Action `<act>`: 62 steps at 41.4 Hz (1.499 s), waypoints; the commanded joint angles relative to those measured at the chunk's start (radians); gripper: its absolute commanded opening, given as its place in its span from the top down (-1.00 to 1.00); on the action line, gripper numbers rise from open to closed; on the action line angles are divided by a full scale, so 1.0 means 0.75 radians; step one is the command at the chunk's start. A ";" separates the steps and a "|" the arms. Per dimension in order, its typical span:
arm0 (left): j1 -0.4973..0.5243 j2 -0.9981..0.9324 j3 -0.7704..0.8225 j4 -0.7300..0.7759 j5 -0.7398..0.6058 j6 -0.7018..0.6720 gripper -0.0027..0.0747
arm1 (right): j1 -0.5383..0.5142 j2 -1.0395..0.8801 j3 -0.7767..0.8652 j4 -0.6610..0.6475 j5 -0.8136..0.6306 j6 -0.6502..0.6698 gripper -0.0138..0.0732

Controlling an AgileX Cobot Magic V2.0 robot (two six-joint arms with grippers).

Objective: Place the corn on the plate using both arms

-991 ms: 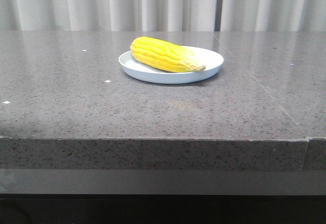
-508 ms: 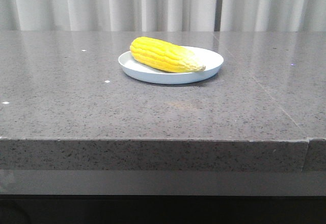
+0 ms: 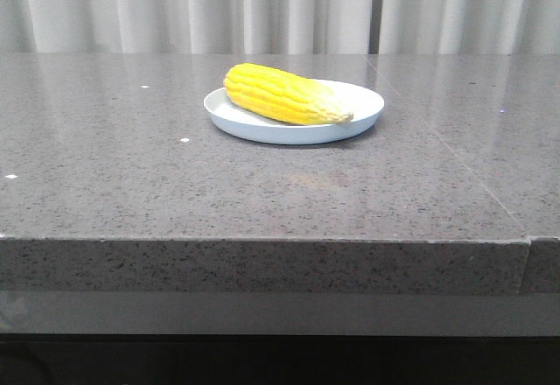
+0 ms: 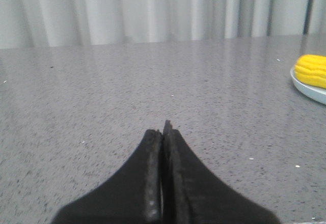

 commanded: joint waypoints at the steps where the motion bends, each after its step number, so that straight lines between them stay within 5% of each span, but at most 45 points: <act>1: 0.020 -0.064 0.026 -0.026 -0.136 -0.040 0.98 | -0.003 0.004 -0.033 -0.010 -0.095 -0.011 0.88; 7: 0.039 -0.079 0.073 0.140 -0.133 -0.259 0.98 | -0.003 0.004 -0.033 -0.010 -0.094 -0.011 0.88; 55: 0.036 -0.079 0.107 0.150 -0.188 -0.256 0.98 | -0.008 -0.009 -0.017 -0.018 -0.097 -0.011 0.88; 62: 0.036 -0.079 0.107 0.150 -0.188 -0.256 0.98 | -0.239 -0.171 0.227 0.027 -0.457 -0.011 0.88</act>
